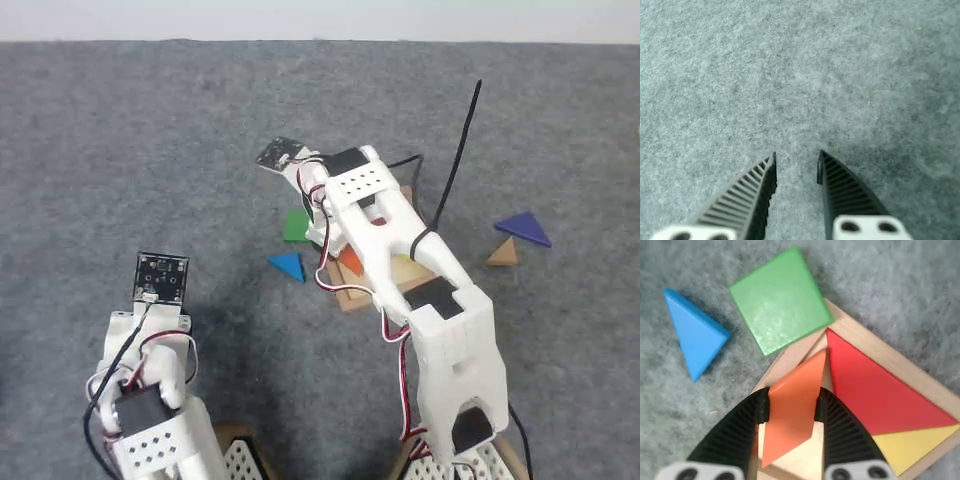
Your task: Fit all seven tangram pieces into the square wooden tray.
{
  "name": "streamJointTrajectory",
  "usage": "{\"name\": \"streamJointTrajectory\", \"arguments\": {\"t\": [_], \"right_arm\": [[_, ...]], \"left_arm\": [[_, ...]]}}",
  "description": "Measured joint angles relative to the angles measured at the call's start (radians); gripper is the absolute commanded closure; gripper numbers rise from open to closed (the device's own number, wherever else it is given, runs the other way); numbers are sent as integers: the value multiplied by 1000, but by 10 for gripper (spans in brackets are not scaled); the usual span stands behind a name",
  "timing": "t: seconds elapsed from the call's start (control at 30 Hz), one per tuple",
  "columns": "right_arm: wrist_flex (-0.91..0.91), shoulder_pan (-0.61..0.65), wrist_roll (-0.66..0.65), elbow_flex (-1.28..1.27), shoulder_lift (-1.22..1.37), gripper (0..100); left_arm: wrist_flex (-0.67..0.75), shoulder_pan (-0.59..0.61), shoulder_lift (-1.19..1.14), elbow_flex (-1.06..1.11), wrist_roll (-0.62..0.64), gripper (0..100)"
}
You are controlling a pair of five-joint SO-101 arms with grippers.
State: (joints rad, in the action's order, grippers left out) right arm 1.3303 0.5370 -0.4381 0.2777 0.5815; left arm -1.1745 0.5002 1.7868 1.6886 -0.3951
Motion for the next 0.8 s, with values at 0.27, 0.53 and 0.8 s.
{"name": "streamJointTrajectory", "arguments": {"t": [0.27,0.53,0.8], "right_arm": [[68,75,275,0,-14,991],[71,84,135,0,-21,991],[61,80,302,0,-11,991]], "left_arm": [[0,0,0,0,0,867],[0,0,0,0,0,867],[0,0,0,0,0,867]]}}
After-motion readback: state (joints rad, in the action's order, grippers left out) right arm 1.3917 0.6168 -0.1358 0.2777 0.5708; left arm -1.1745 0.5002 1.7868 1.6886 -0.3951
